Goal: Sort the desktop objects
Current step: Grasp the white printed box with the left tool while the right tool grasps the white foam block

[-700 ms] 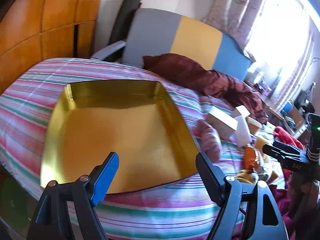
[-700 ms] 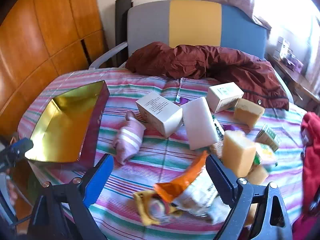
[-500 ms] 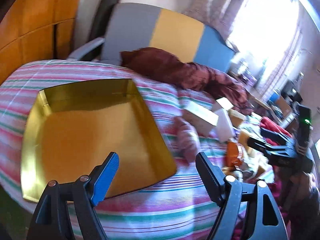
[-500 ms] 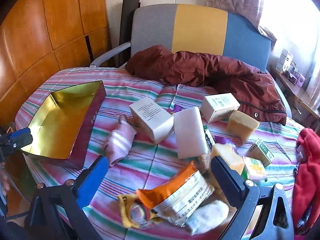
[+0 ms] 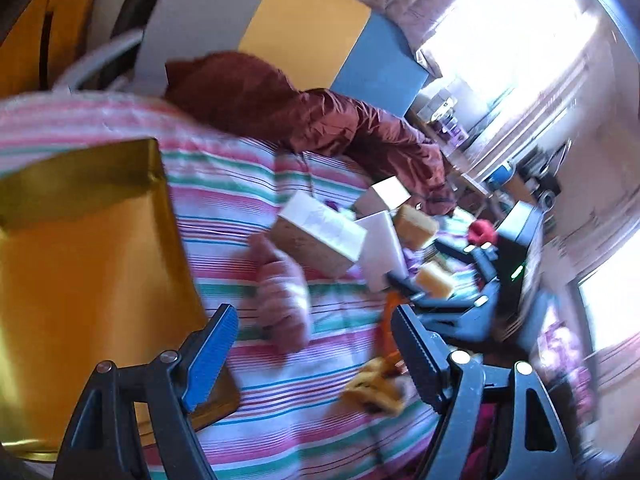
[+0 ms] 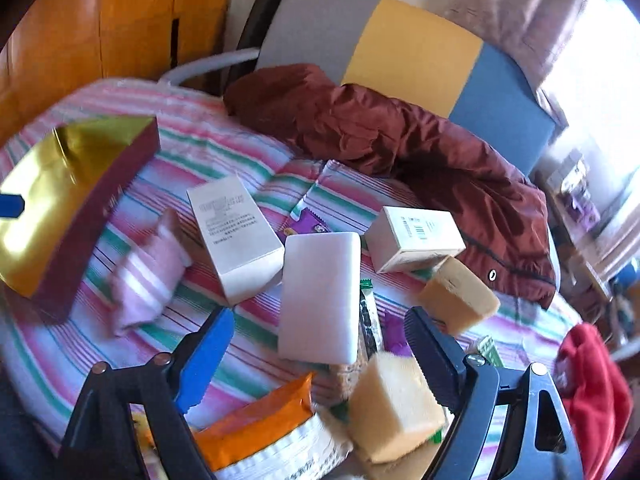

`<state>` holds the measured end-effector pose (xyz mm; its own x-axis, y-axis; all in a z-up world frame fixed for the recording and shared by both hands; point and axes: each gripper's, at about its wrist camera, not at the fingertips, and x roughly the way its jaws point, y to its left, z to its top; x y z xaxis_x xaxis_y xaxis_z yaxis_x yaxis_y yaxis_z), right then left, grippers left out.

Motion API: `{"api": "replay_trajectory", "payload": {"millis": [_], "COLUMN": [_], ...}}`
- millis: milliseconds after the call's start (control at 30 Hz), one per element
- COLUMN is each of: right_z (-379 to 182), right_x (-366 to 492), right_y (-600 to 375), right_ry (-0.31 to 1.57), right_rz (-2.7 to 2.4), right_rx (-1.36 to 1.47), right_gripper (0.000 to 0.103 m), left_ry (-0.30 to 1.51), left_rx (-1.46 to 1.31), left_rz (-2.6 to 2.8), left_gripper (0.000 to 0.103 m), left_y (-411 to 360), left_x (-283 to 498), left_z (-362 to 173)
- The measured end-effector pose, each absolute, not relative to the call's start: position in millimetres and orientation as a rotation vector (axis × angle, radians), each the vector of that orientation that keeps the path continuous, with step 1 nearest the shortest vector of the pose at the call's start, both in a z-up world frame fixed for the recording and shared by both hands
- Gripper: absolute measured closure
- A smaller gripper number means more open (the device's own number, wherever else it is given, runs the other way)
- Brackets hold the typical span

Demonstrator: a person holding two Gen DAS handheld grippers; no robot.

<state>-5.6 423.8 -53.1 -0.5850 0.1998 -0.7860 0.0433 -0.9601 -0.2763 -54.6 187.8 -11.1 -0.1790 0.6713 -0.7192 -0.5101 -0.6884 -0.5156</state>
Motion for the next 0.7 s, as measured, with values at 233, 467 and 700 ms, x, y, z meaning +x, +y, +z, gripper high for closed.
{"api": "replay_trajectory", "payload": {"millis": [233,467,700], "right_z": [-75.4,-78.4,-81.5], "right_x": [-21.3,-24.3,-25.3], "right_y": [417.2,433.7,433.1], "right_ry": [-0.522,-0.362,-0.268], "right_rz": [2.648,2.67,2.719], "right_rx": [-1.393,-1.425,-1.473], "right_gripper": [0.017,0.022,0.006], "left_ry": [-0.382,-0.594,-0.529], "left_rx": [-1.502,-1.777,-1.848], "left_rz": [1.795,1.701,1.801], "left_gripper": [0.023,0.023,0.023], "left_y": [236.9,274.9,310.0], "left_x": [-93.9,-133.3,-154.0], "left_z": [-33.8,-79.2,-86.8]}}
